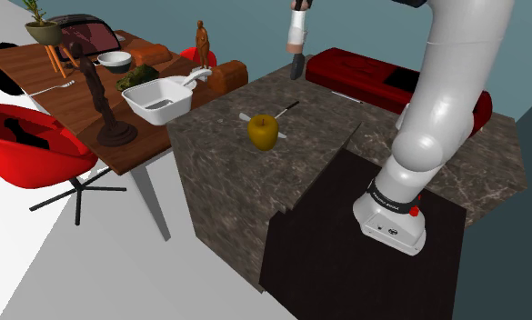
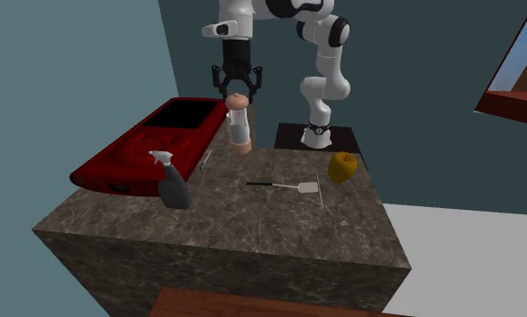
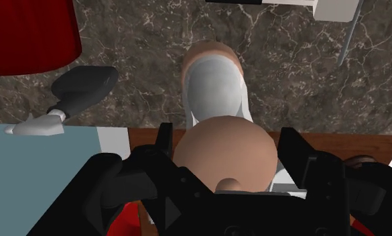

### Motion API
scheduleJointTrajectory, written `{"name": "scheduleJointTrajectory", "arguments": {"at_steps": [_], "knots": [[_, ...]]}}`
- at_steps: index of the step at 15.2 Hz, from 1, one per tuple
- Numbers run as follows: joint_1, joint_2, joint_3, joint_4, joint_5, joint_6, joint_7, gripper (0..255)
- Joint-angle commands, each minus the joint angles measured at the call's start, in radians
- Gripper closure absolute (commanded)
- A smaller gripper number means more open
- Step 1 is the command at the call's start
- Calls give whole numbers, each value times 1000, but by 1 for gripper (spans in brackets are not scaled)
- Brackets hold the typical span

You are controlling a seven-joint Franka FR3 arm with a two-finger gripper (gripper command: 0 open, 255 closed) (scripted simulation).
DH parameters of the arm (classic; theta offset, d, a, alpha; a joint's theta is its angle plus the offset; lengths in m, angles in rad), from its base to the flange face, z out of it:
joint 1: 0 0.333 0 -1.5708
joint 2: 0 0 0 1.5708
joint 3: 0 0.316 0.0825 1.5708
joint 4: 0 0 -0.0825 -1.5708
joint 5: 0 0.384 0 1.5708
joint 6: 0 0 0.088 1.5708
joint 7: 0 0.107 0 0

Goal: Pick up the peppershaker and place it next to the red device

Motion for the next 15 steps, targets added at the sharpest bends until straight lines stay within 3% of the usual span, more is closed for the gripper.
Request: {"name": "scheduleJointTrajectory", "arguments": {"at_steps": [1, 7, 15], "knots": [[-5, 10, 0, 45, 4, -35, 3, 255], [-33, 56, -1, 188, 25, -135, 6, 255], [-28, -223, -45, -173, -79, -41, -87, 255]]}}
